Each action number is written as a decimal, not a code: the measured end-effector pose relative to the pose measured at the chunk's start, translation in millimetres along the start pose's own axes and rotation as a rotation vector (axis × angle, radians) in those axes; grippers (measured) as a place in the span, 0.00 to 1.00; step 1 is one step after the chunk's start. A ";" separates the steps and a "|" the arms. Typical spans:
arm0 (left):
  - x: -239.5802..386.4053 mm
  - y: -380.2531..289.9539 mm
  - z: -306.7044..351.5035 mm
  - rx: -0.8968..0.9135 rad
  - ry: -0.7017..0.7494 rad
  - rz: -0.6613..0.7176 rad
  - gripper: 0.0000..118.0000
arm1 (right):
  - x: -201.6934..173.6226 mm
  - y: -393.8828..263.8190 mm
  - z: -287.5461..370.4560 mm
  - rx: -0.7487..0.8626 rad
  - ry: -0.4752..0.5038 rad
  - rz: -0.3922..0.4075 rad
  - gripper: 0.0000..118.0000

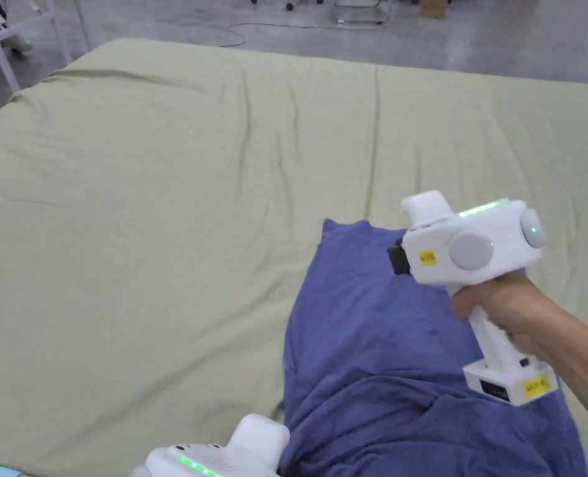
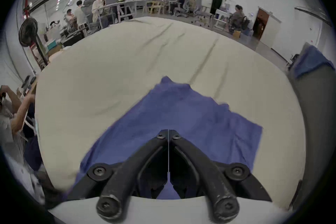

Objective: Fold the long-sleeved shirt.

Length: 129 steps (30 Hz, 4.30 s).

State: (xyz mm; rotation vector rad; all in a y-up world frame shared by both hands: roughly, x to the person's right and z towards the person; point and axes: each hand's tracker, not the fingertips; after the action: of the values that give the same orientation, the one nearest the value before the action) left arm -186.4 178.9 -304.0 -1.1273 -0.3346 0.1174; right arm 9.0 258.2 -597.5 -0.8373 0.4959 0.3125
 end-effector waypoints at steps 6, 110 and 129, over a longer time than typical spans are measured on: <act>-14.2 14.2 14.7 0.074 0.004 0.071 0.05 | -9.9 79.6 -106.4 -0.116 0.015 -0.009 0.59; -18.4 40.3 119.7 0.310 0.127 -0.051 0.04 | 65.0 -276.1 260.1 0.031 -0.277 -0.377 0.02; -47.0 199.7 20.3 0.336 0.138 -0.083 0.03 | 64.4 -329.4 144.5 -0.314 -0.248 -0.427 0.24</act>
State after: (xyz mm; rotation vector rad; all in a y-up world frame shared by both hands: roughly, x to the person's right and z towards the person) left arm -222.2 269.9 -485.5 -0.7826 -0.2278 0.0208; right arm 254.3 165.1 -343.1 -1.1655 0.0278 0.0964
